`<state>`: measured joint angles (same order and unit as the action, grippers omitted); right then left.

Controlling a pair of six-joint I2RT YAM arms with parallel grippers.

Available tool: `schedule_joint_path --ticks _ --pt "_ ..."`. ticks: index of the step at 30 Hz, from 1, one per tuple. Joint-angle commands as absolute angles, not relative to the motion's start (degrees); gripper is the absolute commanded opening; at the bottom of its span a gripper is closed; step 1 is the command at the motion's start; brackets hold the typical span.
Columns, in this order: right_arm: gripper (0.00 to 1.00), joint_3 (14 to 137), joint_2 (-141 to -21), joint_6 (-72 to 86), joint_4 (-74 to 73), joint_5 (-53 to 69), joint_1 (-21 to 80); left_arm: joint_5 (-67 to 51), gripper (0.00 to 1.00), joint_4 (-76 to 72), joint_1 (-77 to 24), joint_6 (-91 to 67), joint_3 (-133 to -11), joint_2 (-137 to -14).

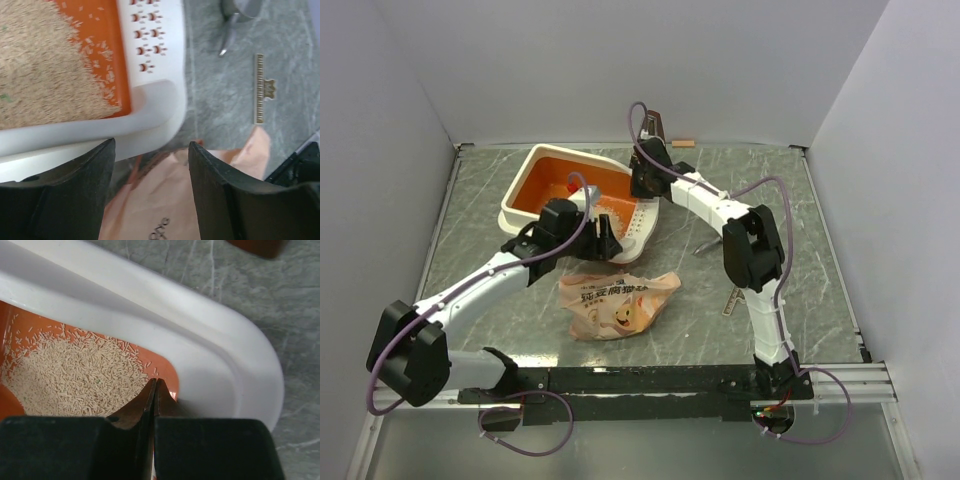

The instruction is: Fill the litter box with clean litter

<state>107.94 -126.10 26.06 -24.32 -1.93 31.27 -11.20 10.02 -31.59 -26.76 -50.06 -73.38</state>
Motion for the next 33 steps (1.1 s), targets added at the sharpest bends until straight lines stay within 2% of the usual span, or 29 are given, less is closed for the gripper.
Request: schedule_joint_path --ticks 1,3,6,7,9,10,13,17,23,28,33 --pt "0.0 105.2 -121.1 21.8 -26.7 -4.3 30.1 -10.4 0.65 5.8 -35.1 -28.6 -54.6 -72.8" --pt "0.0 102.3 -117.6 21.0 -24.8 -2.5 30.2 -9.1 0.65 8.0 -36.0 -27.9 -56.2 -72.3" --pt "0.1 100.1 -112.1 19.3 -23.1 -0.4 30.5 -7.4 0.66 13.0 -36.8 -26.4 -59.9 -70.9" --pt "0.19 99.5 -110.4 18.9 -23.0 -0.3 30.8 -6.6 0.67 14.5 -36.7 -26.0 -61.7 -70.3" --pt "0.31 97.0 -105.2 17.8 -23.2 3.1 31.0 -2.8 0.7 17.8 -36.8 -24.7 -63.0 -67.5" --pt "0.42 96.0 -103.4 17.7 -23.4 4.4 31.1 -0.9 0.71 20.7 -36.8 -24.3 -63.5 -66.3" --pt "0.51 91.9 -96.6 17.1 -25.7 5.7 31.6 5.1 0.73 28.5 -36.8 -24.3 -63.3 -61.0" --pt "0.55 81.5 -86.2 18.5 -24.5 5.3 32.5 11.5 0.77 37.0 -36.7 -34.7 -60.4 -52.9" --pt "0.56 71.6 -76.1 19.9 -22.2 4.7 34.1 6.5 0.82 38.2 -36.7 -55.3 -51.7 -36.9" --pt "0.57 67.5 -73.0 19.6 -21.6 4.8 36.8 3.3 0.83 34.6 -36.7 -69.7 -41.8 -25.7" --pt "0.57 65.5 -71.2 19.2 -21.4 5.0 38.1 5.8 0.81 35.8 -36.7 -78.9 -33.6 -16.2"
